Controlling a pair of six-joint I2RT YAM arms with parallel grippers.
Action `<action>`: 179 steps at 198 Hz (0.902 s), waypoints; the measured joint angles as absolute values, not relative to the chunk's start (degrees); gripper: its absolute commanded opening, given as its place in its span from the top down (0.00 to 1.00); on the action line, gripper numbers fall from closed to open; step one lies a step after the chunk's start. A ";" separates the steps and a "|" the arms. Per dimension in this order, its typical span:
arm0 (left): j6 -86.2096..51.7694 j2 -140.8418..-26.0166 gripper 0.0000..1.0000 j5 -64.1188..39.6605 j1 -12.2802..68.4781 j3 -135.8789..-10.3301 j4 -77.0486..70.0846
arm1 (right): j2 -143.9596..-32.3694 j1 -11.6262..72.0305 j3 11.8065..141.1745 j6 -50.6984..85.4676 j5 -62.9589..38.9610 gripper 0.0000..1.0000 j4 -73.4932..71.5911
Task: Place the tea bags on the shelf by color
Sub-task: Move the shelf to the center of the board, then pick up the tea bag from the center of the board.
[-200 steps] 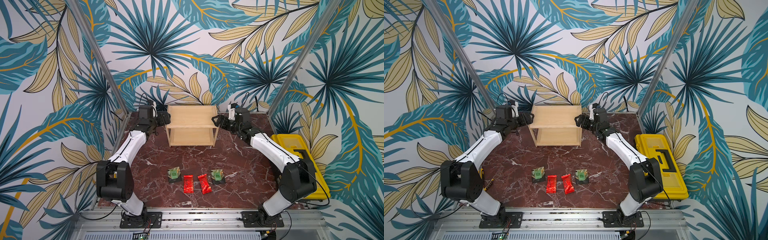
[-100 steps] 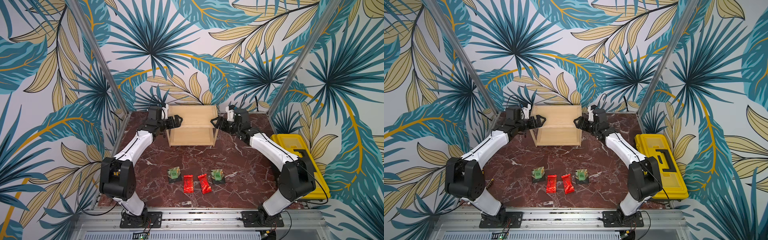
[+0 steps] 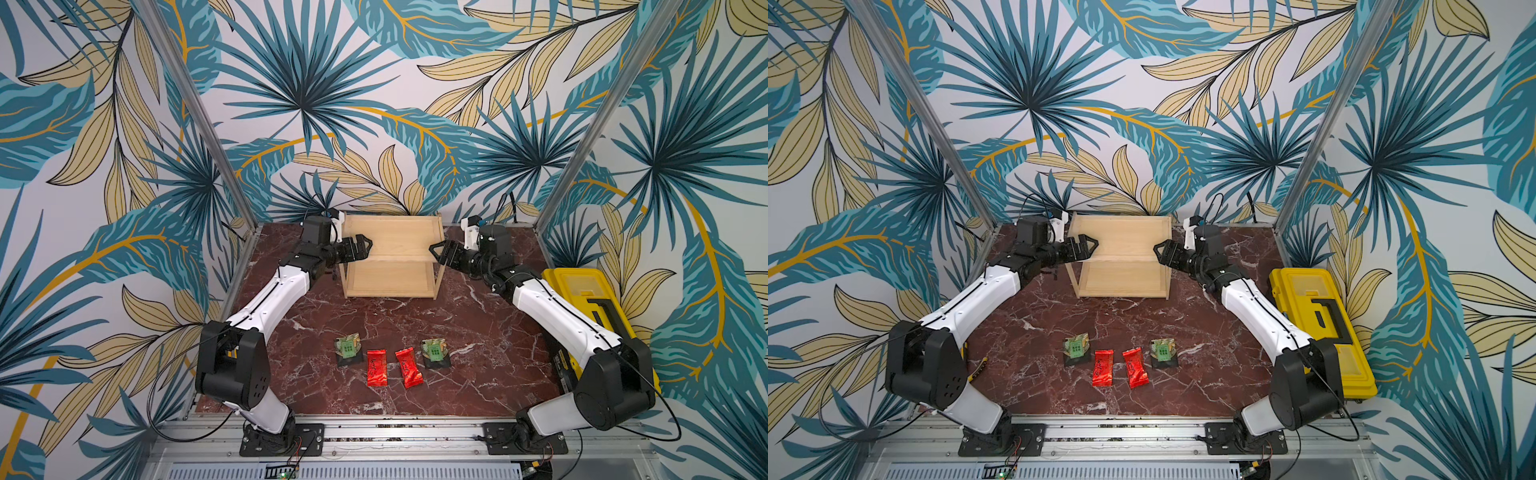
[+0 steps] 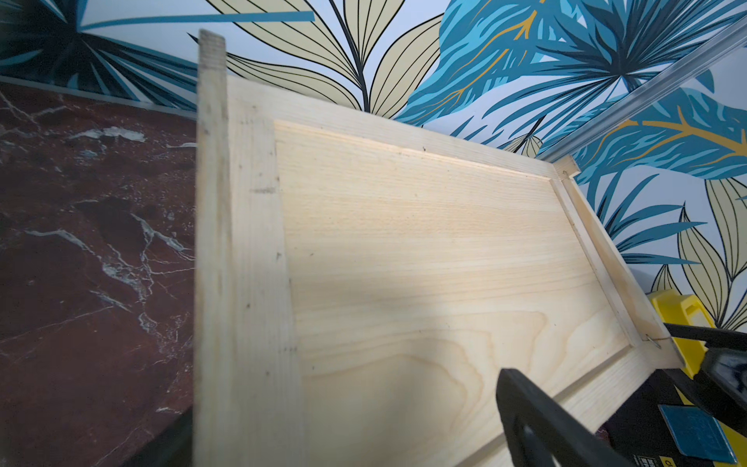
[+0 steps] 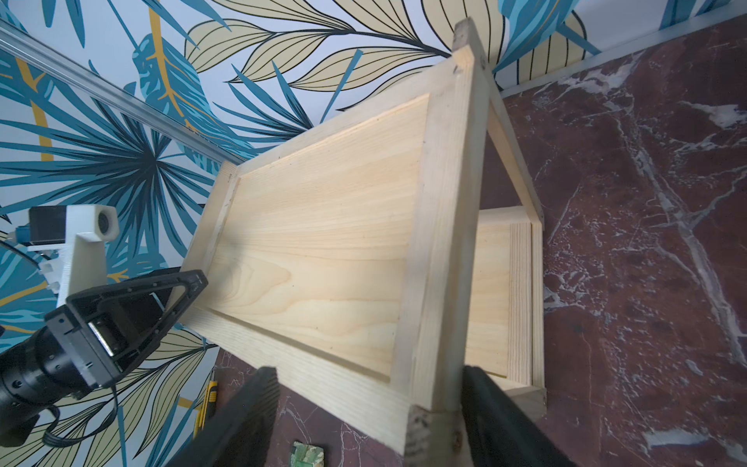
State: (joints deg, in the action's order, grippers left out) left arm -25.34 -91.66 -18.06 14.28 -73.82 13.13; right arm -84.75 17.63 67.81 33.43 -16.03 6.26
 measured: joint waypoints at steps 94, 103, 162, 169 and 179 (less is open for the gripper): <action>-24.86 -84.12 0.00 -9.10 15.35 -68.71 11.84 | -84.33 17.43 67.99 29.52 -11.00 0.18 8.43; -24.62 -83.24 0.00 -7.49 15.35 -68.71 11.86 | -84.33 17.17 68.77 28.51 -10.02 0.18 9.93; -23.42 -73.25 0.00 2.04 15.35 -68.03 16.27 | -76.40 16.62 72.23 21.30 1.65 0.21 21.19; -23.46 -71.50 0.00 3.18 15.35 -67.42 16.71 | -74.22 17.39 71.77 20.91 3.31 0.21 22.11; -23.64 -69.04 0.00 4.64 15.35 -66.19 17.12 | -70.96 19.51 70.72 20.49 6.00 0.22 23.33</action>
State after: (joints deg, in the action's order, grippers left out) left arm -23.64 -69.04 4.64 15.35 -66.19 17.12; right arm -70.96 19.51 70.72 20.49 6.00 23.33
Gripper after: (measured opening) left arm 0.997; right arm 0.790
